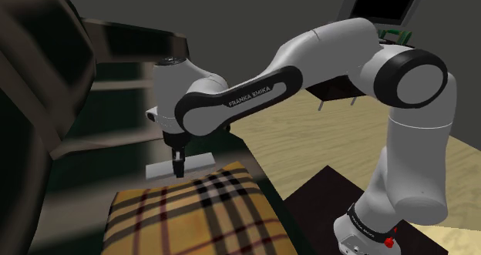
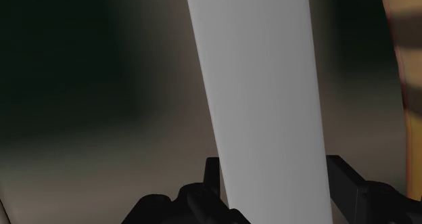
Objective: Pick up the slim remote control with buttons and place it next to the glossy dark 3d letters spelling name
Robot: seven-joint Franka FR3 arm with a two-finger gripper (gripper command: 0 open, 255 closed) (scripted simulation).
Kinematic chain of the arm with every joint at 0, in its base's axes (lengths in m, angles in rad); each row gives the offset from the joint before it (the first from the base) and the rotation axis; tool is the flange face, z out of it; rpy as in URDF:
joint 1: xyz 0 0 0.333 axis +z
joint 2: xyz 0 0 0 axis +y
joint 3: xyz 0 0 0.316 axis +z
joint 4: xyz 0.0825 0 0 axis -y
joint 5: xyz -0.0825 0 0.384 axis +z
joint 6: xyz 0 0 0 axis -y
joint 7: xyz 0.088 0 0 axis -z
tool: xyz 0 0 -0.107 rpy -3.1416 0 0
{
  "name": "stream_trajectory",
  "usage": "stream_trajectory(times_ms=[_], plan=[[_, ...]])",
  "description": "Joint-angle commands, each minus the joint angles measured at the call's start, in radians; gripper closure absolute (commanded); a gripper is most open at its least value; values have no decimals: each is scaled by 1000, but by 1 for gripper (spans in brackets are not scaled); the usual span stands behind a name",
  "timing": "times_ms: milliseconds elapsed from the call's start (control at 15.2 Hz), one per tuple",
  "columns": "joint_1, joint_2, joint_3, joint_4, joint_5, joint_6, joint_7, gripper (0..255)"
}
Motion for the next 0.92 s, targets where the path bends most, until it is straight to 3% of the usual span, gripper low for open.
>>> stream_trajectory(times_ms=[0,726,858], plan=[[-1,-11,2,12,4,-22,-3,255],[-3,-50,9,103,22,-150,-13,255],[-33,-56,-4,97,28,-149,-57,255]])
